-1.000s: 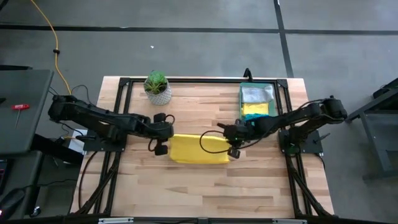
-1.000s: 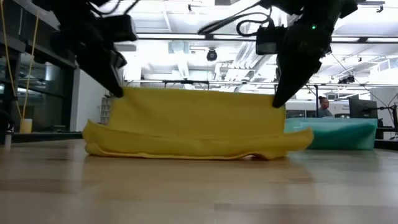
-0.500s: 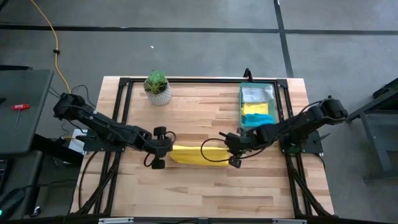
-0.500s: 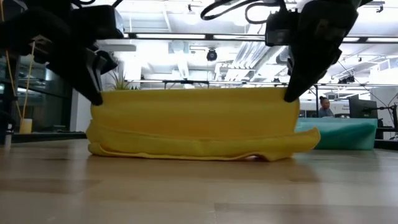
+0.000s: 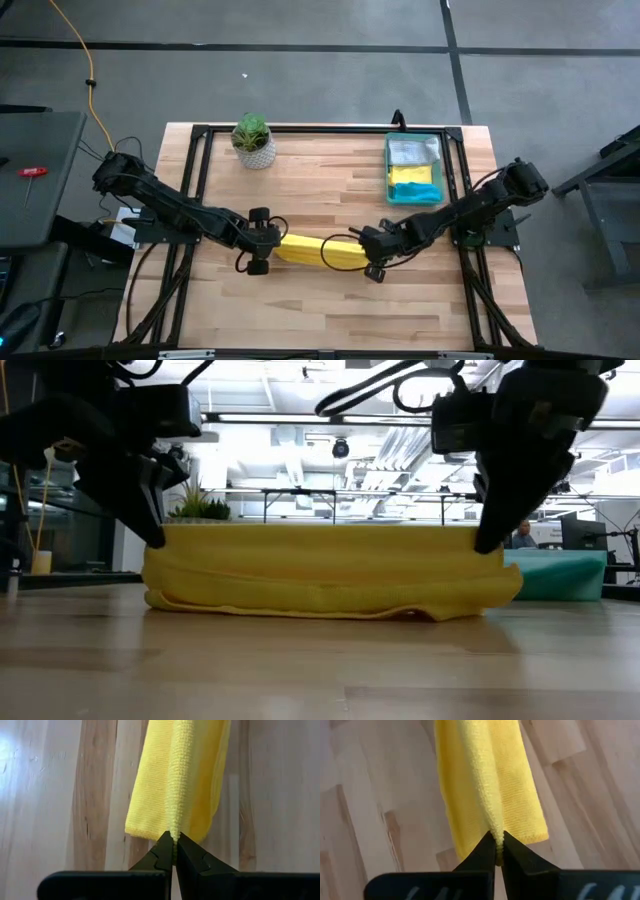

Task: Fold microfiber towels
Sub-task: Fold the yellow microfiber cloth

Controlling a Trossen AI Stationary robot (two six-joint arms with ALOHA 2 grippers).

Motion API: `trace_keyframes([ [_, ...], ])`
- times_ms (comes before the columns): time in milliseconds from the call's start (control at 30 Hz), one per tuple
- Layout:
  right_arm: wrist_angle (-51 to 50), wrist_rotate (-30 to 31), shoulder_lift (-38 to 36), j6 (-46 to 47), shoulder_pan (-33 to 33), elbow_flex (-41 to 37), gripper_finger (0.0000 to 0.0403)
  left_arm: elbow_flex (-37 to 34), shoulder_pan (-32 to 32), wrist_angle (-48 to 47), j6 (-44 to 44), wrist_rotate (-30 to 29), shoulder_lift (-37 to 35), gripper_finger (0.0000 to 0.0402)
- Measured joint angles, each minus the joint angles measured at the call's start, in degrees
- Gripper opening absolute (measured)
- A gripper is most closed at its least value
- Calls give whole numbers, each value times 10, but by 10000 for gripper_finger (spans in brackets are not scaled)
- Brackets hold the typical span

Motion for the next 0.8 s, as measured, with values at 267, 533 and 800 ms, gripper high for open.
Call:
trace_keyframes([
  [267, 0, 0, 0, 29, 10, 0, 0, 0, 0, 7, 0, -2, 0, 1],
  [533, 3, -19, 0, 40, 10, 0, 68, 0, 0, 3, 16, 16, 0, 59],
  [800, 15, -78, 0, -15, 10, 0, 185, 0, 0, -4, 50, 121, -2, 149],
])
